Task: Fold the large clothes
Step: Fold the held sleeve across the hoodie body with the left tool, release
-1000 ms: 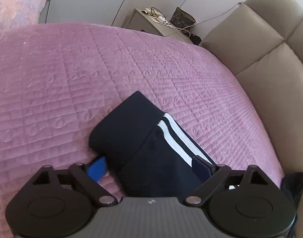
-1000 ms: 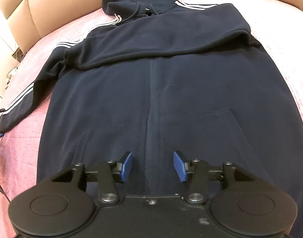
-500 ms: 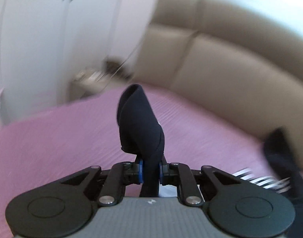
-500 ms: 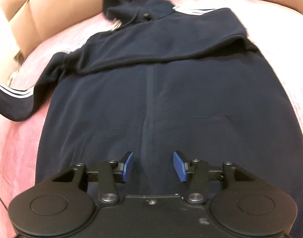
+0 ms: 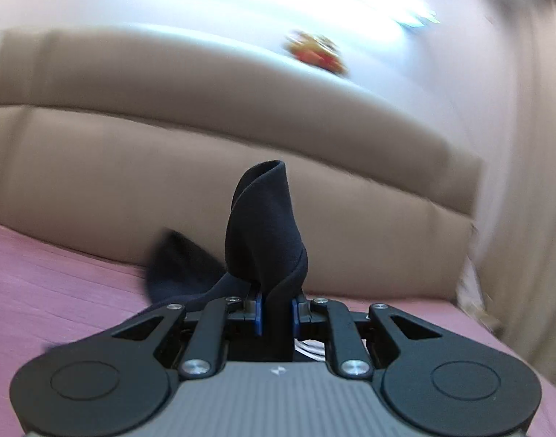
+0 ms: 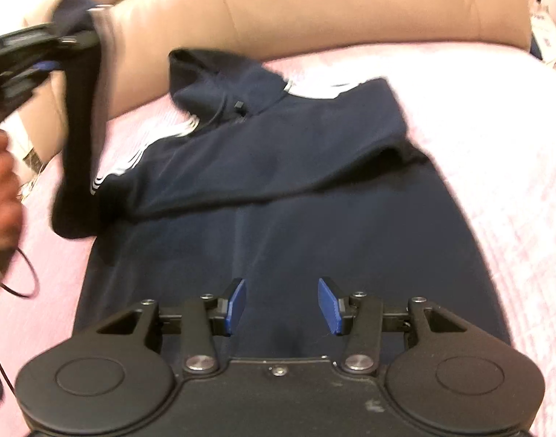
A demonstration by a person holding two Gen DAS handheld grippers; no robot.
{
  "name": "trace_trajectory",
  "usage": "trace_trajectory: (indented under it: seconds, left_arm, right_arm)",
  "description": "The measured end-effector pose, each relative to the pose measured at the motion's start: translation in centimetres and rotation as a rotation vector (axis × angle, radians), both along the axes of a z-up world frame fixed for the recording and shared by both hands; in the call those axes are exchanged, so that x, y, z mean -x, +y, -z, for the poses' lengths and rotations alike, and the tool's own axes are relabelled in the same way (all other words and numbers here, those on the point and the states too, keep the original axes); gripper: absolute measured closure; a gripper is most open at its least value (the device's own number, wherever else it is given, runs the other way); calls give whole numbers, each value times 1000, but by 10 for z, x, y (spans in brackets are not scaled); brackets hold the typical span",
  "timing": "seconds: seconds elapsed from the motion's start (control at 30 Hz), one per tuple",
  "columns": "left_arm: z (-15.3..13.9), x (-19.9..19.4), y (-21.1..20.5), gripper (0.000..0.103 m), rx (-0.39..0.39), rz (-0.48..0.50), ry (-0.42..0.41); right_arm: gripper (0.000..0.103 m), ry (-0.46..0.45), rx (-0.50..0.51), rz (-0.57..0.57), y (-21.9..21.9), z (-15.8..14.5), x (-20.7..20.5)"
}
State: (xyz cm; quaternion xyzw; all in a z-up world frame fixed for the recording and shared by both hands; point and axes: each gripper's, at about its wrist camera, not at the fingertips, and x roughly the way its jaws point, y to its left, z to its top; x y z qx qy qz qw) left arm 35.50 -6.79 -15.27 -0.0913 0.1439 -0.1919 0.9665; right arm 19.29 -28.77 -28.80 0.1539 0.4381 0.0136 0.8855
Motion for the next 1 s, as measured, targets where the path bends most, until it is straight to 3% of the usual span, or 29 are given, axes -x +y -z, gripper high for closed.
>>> trace_trajectory:
  seconds: [0.07, 0.13, 0.17, 0.3, 0.33, 0.37, 0.43, 0.53, 0.63, 0.73, 0.77, 0.8, 0.83, 0.87, 1.0]
  left_arm:
    - [23, -2, -37, 75, -28, 30, 31]
    - [52, -8, -63, 43, -53, 51, 101]
    - [70, -10, -73, 37, -70, 72, 146]
    - [113, -13, -64, 36, -143, 44, 269]
    - [116, -9, -53, 36, -158, 22, 275]
    - [118, -4, -37, 36, -180, -19, 268]
    - [114, -4, -2, 34, -212, -130, 242]
    - [103, -10, 51, 34, -188, -316, 263]
    - [101, -22, 106, 36, -152, -463, 331]
    - [104, -35, 144, 37, -71, -497, 403]
    - [105, -38, 151, 37, -51, -495, 415]
    - [105, -34, 159, 38, -33, -487, 416]
    - [103, -44, 162, 38, -23, -476, 413]
    - [101, -48, 160, 38, -14, -455, 401]
    - [89, -63, 132, 39, 3, -341, 363]
  right_arm:
    - [46, -20, 12, 20, -11, 0, -2]
    - [46, -28, 4, 59, -22, 6, -5]
    - [46, -24, -19, 88, -30, 11, -6]
    - [43, 12, -68, 128, -52, 32, -19]
    - [39, 4, -67, 119, -54, 33, -24]
    - [29, -12, -64, 112, -56, 33, -30]
    - [24, -60, -61, 114, -58, 29, -47]
    - [26, -117, -59, 132, -67, 27, -82]
    - [26, -101, -42, 128, -76, 33, -120]
    - [26, -32, 3, 124, -73, 45, -146]
    - [32, 13, 15, 111, -70, 52, -154]
    - [68, 35, 18, 88, -66, 55, -159]
    - [92, 36, 18, 62, -61, 54, -161]
    - [99, 31, 28, 31, -55, 50, -162]
    - [100, -145, 149, -7, -36, -5, -163]
